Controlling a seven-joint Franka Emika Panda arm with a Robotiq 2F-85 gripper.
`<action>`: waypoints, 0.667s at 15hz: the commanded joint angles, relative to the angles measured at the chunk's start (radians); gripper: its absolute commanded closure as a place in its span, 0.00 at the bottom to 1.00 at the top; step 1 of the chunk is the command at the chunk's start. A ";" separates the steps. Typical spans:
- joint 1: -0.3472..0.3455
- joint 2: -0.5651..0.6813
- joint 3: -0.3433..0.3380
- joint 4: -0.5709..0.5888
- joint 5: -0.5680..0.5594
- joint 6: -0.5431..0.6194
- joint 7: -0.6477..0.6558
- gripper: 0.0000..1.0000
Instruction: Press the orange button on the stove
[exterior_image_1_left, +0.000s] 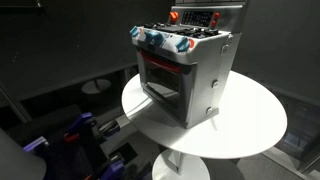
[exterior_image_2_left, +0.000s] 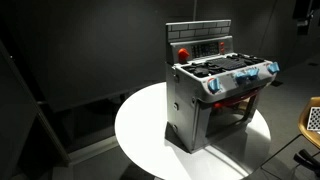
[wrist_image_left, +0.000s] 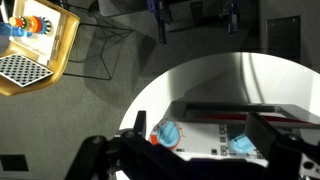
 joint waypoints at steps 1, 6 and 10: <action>0.022 0.002 -0.018 0.003 -0.005 -0.004 0.005 0.00; 0.020 0.013 -0.022 0.019 0.008 0.014 0.018 0.00; 0.022 0.035 -0.031 0.042 0.022 0.124 0.041 0.00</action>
